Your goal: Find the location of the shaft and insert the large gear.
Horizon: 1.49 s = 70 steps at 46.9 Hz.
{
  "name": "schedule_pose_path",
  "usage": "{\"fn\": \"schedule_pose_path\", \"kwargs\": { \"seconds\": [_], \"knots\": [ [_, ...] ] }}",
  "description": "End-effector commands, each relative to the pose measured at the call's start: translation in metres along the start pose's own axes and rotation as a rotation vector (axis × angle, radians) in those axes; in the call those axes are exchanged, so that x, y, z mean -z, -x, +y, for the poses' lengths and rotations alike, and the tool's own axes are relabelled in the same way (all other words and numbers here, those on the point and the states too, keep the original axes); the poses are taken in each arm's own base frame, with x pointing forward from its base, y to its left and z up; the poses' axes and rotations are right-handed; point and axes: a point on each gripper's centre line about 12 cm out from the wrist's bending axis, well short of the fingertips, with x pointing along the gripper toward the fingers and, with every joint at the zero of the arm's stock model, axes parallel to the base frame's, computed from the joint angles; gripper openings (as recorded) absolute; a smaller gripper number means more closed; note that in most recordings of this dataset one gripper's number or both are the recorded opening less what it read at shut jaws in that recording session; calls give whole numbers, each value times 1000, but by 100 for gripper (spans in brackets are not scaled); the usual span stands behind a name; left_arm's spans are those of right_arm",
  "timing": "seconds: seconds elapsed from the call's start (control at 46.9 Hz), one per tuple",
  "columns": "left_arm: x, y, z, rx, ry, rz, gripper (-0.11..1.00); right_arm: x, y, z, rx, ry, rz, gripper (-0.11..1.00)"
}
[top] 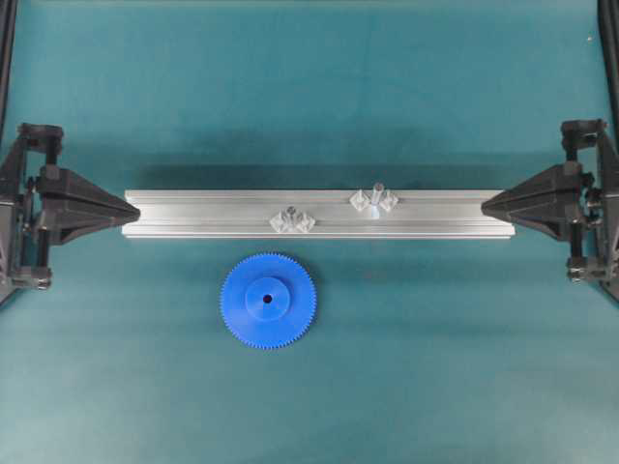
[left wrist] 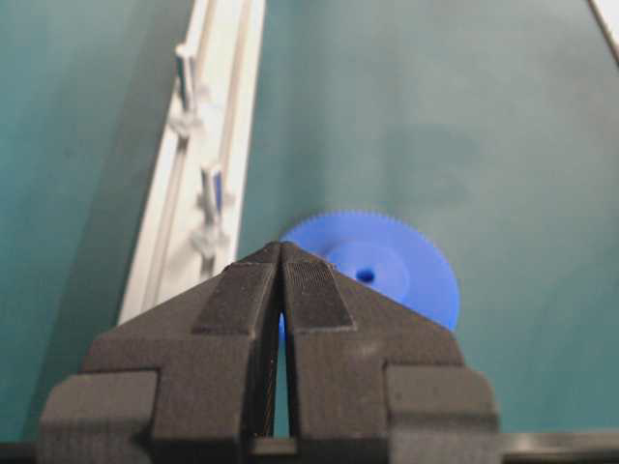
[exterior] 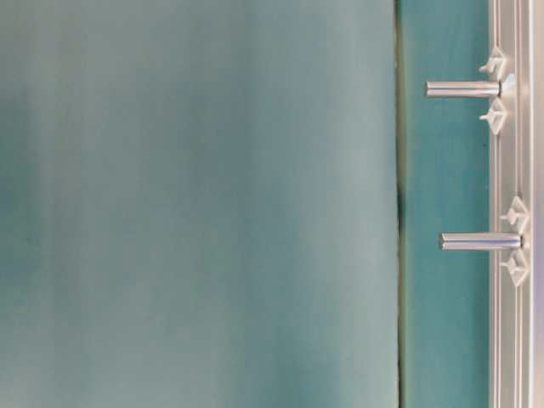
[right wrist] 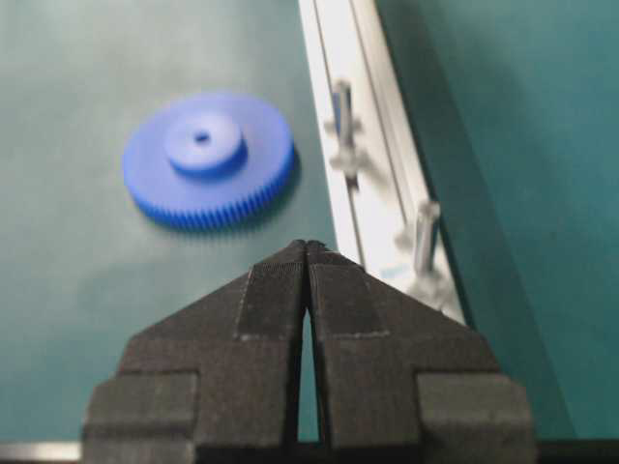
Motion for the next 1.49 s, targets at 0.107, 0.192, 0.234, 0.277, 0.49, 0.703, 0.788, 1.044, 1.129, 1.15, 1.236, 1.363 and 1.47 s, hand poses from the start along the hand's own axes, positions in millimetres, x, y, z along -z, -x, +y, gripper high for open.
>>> {"fn": "schedule_pose_path", "kwargs": {
  "seconds": [0.107, 0.192, 0.234, 0.277, 0.49, 0.703, 0.788, 1.044, 1.129, 1.15, 1.236, 1.363, 1.47],
  "knots": [
    [-10, -10, -2, 2, 7, 59, -1, 0, -3, -1, 7, -10, 33, 1],
    [-11, -14, -3, 3, 7, 77, -1, 3, -3, -1, 8, -10, 47, 1],
    [-10, -16, -3, 3, 7, 90, -1, 3, -3, -1, 9, -10, 51, 1],
    [-8, -18, -4, 5, 6, 107, -1, 4, -3, -1, 10, -10, 56, 1],
    [-3, -31, -10, 21, 3, 173, -1, 5, -4, -3, 21, -16, 68, 1],
    [5, -52, -13, 25, -2, 264, -1, 6, -4, -6, 34, -20, 68, 1],
    [7, -60, -15, 26, -6, 295, -1, 6, -4, -6, 34, -20, 68, 1],
    [13, -83, -19, 31, -13, 369, -1, 8, -4, -6, 35, -20, 74, 1],
    [15, -92, -22, 36, -15, 388, -1, 9, -4, -7, 35, -20, 75, 1],
    [16, -95, -23, 37, -17, 397, -1, 8, -4, -6, 35, -20, 75, 1],
    [18, -103, -25, 40, -20, 414, -1, 9, -4, -7, 35, -20, 77, 1],
    [19, -115, -28, 42, -19, 432, -1, 11, -4, -7, 38, -21, 84, 1],
    [21, -126, -29, 39, -8, 456, -1, 13, -4, -8, 40, -21, 92, 1]
  ]
}}
